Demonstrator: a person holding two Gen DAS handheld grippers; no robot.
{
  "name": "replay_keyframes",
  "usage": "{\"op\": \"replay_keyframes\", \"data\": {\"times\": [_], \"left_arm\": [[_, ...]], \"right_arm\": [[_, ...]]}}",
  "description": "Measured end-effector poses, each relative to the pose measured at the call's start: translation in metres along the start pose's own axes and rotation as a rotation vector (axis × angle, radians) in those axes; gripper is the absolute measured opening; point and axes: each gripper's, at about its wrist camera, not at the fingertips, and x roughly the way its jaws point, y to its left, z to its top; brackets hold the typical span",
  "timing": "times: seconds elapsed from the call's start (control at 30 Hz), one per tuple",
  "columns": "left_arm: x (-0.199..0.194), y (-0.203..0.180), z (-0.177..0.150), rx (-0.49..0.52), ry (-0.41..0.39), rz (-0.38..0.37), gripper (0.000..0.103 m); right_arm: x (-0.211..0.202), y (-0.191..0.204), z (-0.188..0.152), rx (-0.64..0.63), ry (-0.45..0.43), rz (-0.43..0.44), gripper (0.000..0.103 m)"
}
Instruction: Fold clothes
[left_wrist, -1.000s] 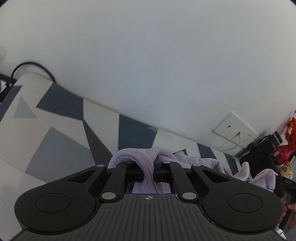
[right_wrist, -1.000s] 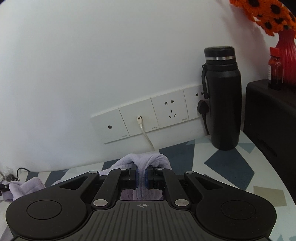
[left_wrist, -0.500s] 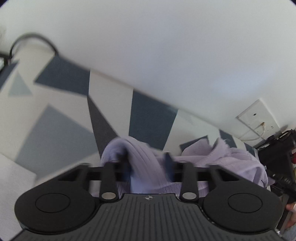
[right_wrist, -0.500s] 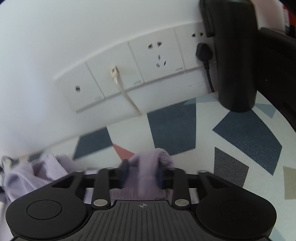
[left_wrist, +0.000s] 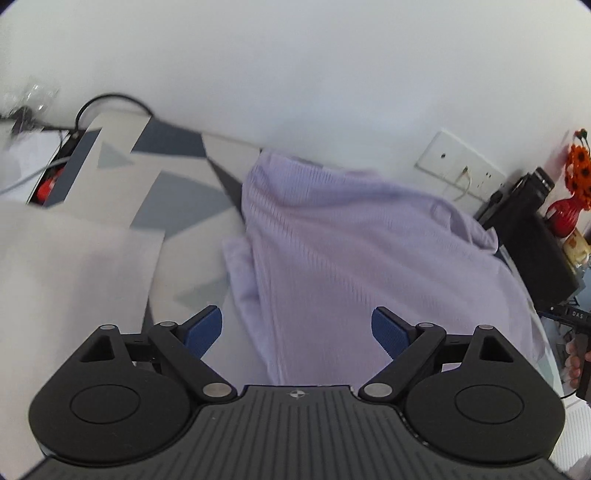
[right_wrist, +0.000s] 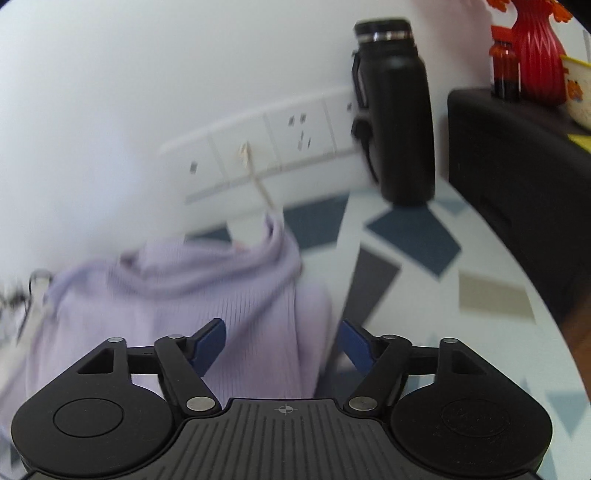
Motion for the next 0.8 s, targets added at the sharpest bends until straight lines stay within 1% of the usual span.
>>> {"op": "replay_keyframes", "data": {"times": [0.07,0.1,0.13,0.17,0.2,0.23,0.27,0.37,0.4,0.47,0.57,0.63,0.7,0.73,0.77,0.8], "left_arm": [[-0.002,0.003,-0.023,-0.035,0.016,0.005,0.088],[-0.003,0.004,-0.030,-0.055,0.016,0.005,0.087],[-0.001,0.006,-0.034,-0.074,0.020,0.006,0.078],[0.001,0.007,-0.037,-0.094,0.023,0.007,0.064],[0.002,0.008,-0.041,-0.113,0.027,0.008,0.011],[0.002,0.009,-0.042,-0.125,0.035,-0.005,0.006],[-0.002,0.007,-0.042,-0.104,0.022,-0.002,0.006],[-0.020,0.007,-0.040,-0.053,-0.003,-0.005,0.006],[-0.026,0.012,-0.042,-0.063,0.002,-0.018,0.006],[-0.035,0.021,-0.049,-0.082,0.020,-0.040,0.006],[-0.034,0.029,-0.068,-0.101,0.070,-0.037,0.006],[-0.029,0.034,-0.080,-0.141,0.087,-0.040,0.007],[-0.025,0.033,-0.083,-0.143,0.078,-0.028,0.008],[-0.022,0.030,-0.080,-0.125,0.082,-0.013,0.010],[-0.020,0.027,-0.078,-0.106,0.085,0.001,0.011],[-0.017,0.024,-0.076,-0.087,0.089,0.016,0.024]], "right_arm": [[-0.005,0.006,-0.023,-0.019,0.032,-0.020,0.063],[-0.007,0.008,-0.033,-0.021,0.042,-0.034,0.060],[-0.006,0.010,-0.040,-0.017,0.050,-0.050,0.058],[-0.006,0.011,-0.044,-0.007,0.052,-0.063,0.050],[-0.006,0.011,-0.048,0.011,0.049,-0.069,0.029],[-0.007,0.011,-0.050,0.032,0.052,-0.070,0.016],[-0.009,0.010,-0.050,0.055,0.052,-0.066,0.006],[-0.039,0.009,-0.044,0.134,-0.041,-0.058,0.005],[-0.051,0.006,-0.042,0.163,-0.066,-0.060,0.005],[-0.067,0.000,-0.045,0.204,-0.074,-0.059,0.005],[-0.069,-0.003,-0.064,0.206,-0.002,-0.082,0.005],[-0.059,-0.005,-0.082,0.215,0.039,-0.111,0.005],[-0.050,-0.006,-0.090,0.239,0.050,-0.127,0.006],[-0.045,-0.006,-0.093,0.247,0.056,-0.137,0.006],[-0.042,-0.003,-0.091,0.235,0.068,-0.156,0.009],[-0.040,0.000,-0.088,0.220,0.079,-0.176,0.017]]}}
